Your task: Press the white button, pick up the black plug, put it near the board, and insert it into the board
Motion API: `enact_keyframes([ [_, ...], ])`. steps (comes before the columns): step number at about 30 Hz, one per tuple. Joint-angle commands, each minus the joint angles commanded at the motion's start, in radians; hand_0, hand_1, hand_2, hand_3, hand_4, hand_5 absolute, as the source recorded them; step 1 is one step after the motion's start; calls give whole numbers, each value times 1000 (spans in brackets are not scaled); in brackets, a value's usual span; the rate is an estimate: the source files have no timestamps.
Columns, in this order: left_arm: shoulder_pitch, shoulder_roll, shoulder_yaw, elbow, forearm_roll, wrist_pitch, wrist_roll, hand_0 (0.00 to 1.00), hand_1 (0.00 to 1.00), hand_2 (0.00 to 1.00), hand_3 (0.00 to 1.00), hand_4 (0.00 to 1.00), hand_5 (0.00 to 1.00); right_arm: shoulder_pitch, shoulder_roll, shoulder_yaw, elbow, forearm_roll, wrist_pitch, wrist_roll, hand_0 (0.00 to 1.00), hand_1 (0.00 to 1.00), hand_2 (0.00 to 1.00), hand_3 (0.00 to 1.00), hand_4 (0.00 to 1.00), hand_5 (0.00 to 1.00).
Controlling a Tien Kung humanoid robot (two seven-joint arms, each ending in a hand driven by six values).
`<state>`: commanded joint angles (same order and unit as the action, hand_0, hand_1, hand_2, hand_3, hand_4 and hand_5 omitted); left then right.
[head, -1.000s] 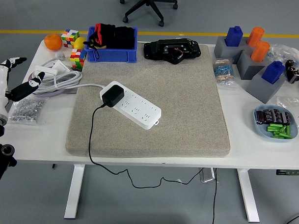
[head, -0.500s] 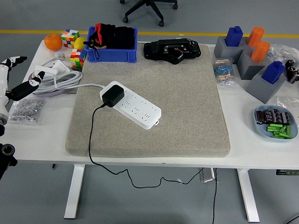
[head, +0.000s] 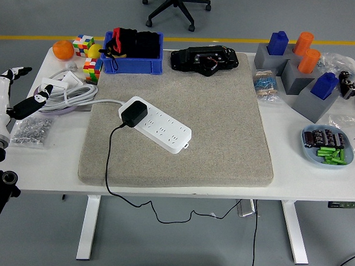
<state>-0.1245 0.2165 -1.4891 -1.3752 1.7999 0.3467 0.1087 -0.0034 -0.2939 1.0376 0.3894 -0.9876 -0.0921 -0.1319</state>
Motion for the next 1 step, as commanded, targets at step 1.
enact_keyframes([
  [1, 0, 0, 0, 0, 0, 0, 0, 871, 873, 817, 765, 825, 383, 0, 0, 0, 0, 0, 0, 0, 556, 484, 505, 508, 645, 386],
])
